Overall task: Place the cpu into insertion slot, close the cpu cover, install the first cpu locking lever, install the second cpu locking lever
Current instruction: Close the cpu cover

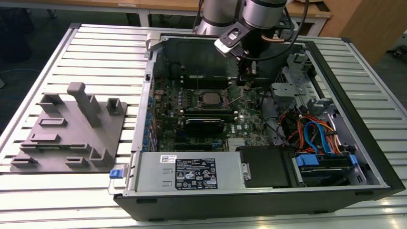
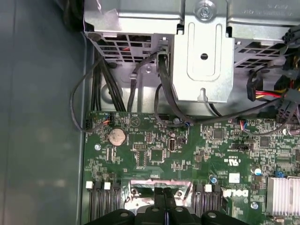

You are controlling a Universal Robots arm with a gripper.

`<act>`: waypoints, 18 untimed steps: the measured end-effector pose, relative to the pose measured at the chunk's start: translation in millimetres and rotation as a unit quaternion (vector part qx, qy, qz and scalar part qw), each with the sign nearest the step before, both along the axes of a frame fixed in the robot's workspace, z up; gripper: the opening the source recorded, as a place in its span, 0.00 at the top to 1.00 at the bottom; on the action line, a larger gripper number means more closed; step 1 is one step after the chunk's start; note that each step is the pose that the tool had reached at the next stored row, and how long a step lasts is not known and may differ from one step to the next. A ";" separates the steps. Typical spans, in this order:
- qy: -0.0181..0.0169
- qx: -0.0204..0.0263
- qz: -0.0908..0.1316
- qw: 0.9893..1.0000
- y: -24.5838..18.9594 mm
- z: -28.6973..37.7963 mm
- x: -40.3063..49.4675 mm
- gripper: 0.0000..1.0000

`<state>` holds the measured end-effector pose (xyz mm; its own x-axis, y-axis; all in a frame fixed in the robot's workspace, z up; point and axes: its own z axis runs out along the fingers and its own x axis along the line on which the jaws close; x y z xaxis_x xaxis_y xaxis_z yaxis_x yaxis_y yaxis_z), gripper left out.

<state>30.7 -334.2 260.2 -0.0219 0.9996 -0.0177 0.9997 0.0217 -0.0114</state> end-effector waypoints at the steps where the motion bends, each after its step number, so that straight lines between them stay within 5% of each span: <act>1: 0.000 0.000 0.000 1.000 0.1 -0.2 0.9 0.90; 18: 0.000 0.000 0.000 1.000 3.3 -4.0 25.3 0.90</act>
<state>55.9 -330.9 256.2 -0.0219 0.9996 -0.0174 0.9997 0.0217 -0.0113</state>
